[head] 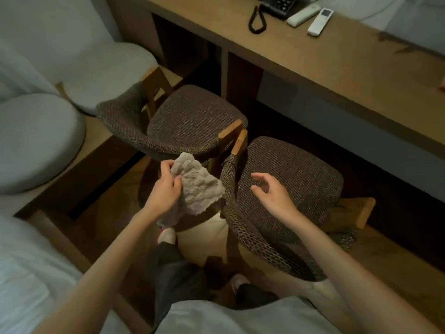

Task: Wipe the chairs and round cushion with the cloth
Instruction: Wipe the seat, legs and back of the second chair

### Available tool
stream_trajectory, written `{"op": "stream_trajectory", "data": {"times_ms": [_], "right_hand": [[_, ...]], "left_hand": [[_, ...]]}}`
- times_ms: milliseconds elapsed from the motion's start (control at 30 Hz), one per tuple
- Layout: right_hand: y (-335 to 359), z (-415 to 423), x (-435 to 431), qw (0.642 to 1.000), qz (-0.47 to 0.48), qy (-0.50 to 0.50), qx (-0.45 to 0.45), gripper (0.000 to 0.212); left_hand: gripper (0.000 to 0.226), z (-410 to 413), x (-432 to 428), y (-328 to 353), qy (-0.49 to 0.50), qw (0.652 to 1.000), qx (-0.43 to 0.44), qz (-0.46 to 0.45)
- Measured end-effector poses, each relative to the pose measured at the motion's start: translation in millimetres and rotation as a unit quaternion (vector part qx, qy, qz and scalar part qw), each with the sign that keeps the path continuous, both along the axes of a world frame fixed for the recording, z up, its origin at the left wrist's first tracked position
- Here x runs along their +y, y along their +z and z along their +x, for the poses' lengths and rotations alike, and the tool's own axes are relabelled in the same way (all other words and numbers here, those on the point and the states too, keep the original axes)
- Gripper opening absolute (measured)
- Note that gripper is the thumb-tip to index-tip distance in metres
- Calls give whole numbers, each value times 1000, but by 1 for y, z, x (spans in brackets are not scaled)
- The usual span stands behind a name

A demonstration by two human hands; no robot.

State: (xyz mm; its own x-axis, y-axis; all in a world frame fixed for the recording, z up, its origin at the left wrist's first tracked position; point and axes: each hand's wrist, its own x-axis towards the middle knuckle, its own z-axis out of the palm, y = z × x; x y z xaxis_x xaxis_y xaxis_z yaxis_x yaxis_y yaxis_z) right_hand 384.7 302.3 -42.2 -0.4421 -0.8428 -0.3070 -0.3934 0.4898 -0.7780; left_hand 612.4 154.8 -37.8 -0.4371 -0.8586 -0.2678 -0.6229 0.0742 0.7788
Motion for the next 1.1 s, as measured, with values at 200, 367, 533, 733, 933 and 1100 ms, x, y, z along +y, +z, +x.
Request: {"op": "stream_trajectory", "data": {"times_ms": [200, 367, 533, 733, 933, 1100], "right_hand": [[-23, 42, -69, 991, 43, -127, -6, 39], [-34, 90, -107, 968, 71, -240, 21, 36], [-52, 113, -136, 940, 107, -317, 67, 36], [-92, 112, -162, 917, 158, -357, 77, 42], [-140, 91, -169, 908, 248, -302, 150, 60], [-170, 83, -171, 868, 366, -208, 263, 74]], "left_hand": [[40, -9, -100, -32, -204, 979, -21, 8], [32, -16, -148, -53, -333, 943, -8, -5], [18, -38, -174, -78, -405, 911, -71, -27], [59, -87, -192, -108, -514, 842, -107, -126], [87, -135, -195, -151, -598, 765, -122, -203], [81, -163, -186, -179, -577, 782, -147, -184]]}}
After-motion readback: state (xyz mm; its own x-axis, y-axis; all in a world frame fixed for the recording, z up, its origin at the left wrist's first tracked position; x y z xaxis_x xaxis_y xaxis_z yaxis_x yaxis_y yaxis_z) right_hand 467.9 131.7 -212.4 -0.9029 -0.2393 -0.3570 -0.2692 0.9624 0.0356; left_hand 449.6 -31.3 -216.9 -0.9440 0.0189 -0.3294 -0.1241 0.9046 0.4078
